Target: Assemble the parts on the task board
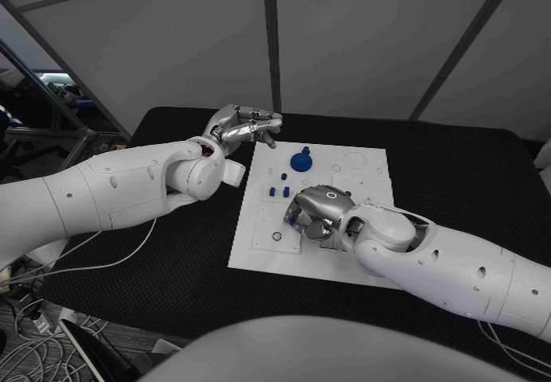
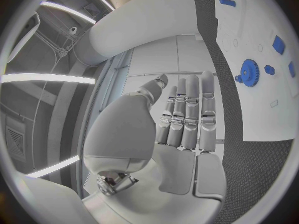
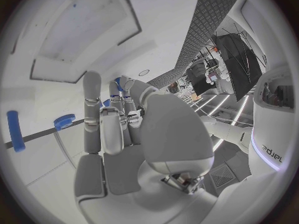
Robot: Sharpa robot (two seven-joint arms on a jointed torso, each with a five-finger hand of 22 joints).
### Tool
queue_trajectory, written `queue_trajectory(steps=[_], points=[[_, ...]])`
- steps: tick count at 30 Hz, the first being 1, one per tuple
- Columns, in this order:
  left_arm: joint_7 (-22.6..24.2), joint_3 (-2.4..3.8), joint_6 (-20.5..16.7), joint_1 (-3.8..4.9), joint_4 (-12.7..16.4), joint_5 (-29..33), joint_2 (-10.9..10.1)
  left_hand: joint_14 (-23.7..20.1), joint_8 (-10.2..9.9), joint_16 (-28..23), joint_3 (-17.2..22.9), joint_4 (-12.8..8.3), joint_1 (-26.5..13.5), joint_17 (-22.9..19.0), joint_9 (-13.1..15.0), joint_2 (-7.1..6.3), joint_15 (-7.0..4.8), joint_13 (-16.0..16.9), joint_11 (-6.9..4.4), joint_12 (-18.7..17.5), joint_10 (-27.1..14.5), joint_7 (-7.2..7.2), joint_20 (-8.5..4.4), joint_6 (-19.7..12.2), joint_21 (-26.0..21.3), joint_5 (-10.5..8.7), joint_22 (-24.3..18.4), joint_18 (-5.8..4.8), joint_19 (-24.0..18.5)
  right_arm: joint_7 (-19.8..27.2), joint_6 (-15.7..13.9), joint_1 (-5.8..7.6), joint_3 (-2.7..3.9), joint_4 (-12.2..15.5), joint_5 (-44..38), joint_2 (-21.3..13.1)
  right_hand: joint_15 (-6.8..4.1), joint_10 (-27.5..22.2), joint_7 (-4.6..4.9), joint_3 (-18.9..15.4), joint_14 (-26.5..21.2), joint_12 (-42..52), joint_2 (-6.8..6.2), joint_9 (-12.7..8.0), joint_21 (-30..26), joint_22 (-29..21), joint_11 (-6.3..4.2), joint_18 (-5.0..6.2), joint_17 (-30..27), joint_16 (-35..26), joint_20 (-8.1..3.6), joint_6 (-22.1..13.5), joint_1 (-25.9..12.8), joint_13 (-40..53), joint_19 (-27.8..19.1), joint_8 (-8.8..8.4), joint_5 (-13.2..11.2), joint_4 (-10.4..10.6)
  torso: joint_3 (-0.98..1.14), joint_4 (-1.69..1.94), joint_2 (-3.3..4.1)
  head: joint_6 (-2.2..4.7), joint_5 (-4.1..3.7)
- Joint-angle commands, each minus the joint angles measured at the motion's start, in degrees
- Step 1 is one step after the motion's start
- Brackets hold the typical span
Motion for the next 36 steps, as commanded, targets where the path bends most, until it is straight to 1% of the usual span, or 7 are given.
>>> queue_trajectory(steps=[1,4,10,24,31,35,36], points=[[0.2,0.07,0.7,0.13,0.1,0.1,0.0,-0.1,-0.2,-0.1,-0.3,-0.1,0.0,-0.1,0.0,0.49,0.21,0.1,0.03,-0.3,-0.4,0.00,0.08,-0.3,-0.1,-0.05,-0.1,-0.18,0.1,-0.6,2.0,-0.31,-0.39,0.0,-0.3,-0.2,0.90,-3.1,0.29,-0.1,2.8,-0.7,-0.56,-0.3,-0.4,-0.5,0.97,-0.09,-0.3,0.1,0.23,-1.2,-1.3,-1.0,-0.9,-0.39,-0.1,-0.1,0.04,-0.04,-0.02,0.00,-0.05],[0.2,0.07,0.8,0.14,0.1,0.1,0.0,-0.1,-0.2,-0.1,-0.3,-0.1,0.0,-0.1,0.0,0.49,0.21,0.1,0.03,-0.3,-0.4,0.00,0.08,-0.3,-0.1,-0.05,-0.1,-0.18,0.1,-0.7,1.6,-0.31,-0.39,0.1,-0.5,-0.3,1.40,-6.3,0.49,0.1,2.7,-0.6,-1.16,-0.5,-0.8,-1.2,1.60,0.10,-0.6,-0.1,0.73,-2.2,-1.6,-2.0,-1.8,-0.30,-0.2,-0.2,0.03,-0.06,-0.01,0.00,-0.13],[0.2,0.07,0.8,0.14,0.1,0.1,0.0,-0.1,-0.2,-0.1,-0.4,0.0,0.0,-0.1,0.0,0.60,0.23,0.1,0.04,-0.3,-0.4,0.00,0.11,-0.3,-0.2,-0.06,-0.2,-0.17,0.2,-0.8,0.3,-0.31,-0.40,0.7,-0.8,-0.7,1.83,-10.0,0.55,-0.1,2.0,-0.4,-1.87,-0.6,-1.1,-1.7,2.13,0.30,-2.7,-1.3,1.28,-2.9,-1.7,-2.6,-3.1,-0.14,-0.5,-0.5,0.04,0.00,-0.03,0.00,-0.18],[0.1,0.07,0.9,0.13,-0.1,0.1,-0.1,-0.1,-0.2,-0.1,-0.4,0.0,0.0,-0.1,0.0,0.60,0.23,0.1,0.04,-0.3,-0.4,0.00,0.11,-0.3,-0.2,-0.06,-0.2,-0.17,0.2,-1.4,-4.9,-0.31,-0.35,4.1,-1.1,-3.1,2.04,-11.9,0.76,-0.8,1.5,0.0,-2.21,-0.7,-1.0,-1.7,2.36,0.32,-3.9,-2.0,1.56,-3.4,-1.8,-2.5,-3.8,-0.12,-0.7,-0.7,0.02,-0.08,-0.06,0.00,-0.36],[0.1,0.07,1.1,0.13,-0.4,0.1,-0.1,-0.1,-0.2,-0.1,-0.4,0.0,0.0,-0.1,0.0,0.60,0.23,0.1,0.04,-0.3,-0.4,0.00,0.11,-0.3,-0.2,-0.06,-0.2,-0.17,0.2,-0.4,-9.5,-0.27,-0.24,7.1,0.2,-5.4,2.33,-14.1,0.94,-1.6,0.9,0.8,-2.31,-1.1,-1.0,-1.7,2.65,0.36,-5.3,-2.9,1.88,-6.5,-1.5,-2.4,-4.5,-0.48,-0.7,-0.8,0.04,-0.14,-0.08,0.00,-0.70],[0.1,0.07,1.1,0.13,-0.5,0.1,-0.1,-0.1,-0.2,-0.1,-0.4,0.0,0.0,-0.1,0.0,0.60,0.23,0.1,0.04,-0.3,-0.4,0.00,0.11,-0.3,-0.2,-0.06,-0.2,-0.17,0.2,0.2,-10.7,-0.20,-0.07,8.5,1.5,-6.5,2.32,-14.0,0.91,-1.8,0.9,1.2,-2.22,-1.1,-1.0,-1.7,2.62,0.37,-5.3,-2.9,1.90,-6.9,-1.6,-2.3,-4.5,-0.45,-0.7,-0.7,0.01,-0.11,-0.04,0.00,-0.98],[0.1,0.07,1.2,0.13,-0.5,0.1,-0.1,-0.1,-0.2,-0.1,-0.4,0.0,0.0,-0.1,0.0,0.60,0.23,0.1,0.04,-0.3,-0.4,0.00,0.11,-0.3,-0.2,-0.06,-0.2,-0.17,0.2,0.3,-10.8,-0.17,0.13,9.0,1.9,-7.0,2.32,-14.0,0.90,-1.8,0.9,1.3,-2.20,-1.1,-1.0,-1.7,2.62,0.38,-5.3,-2.9,1.91,-7.0,-1.6,-2.3,-4.5,-0.44,-0.7,-0.6,0.01,-0.15,-0.07,0.00,-0.95]])
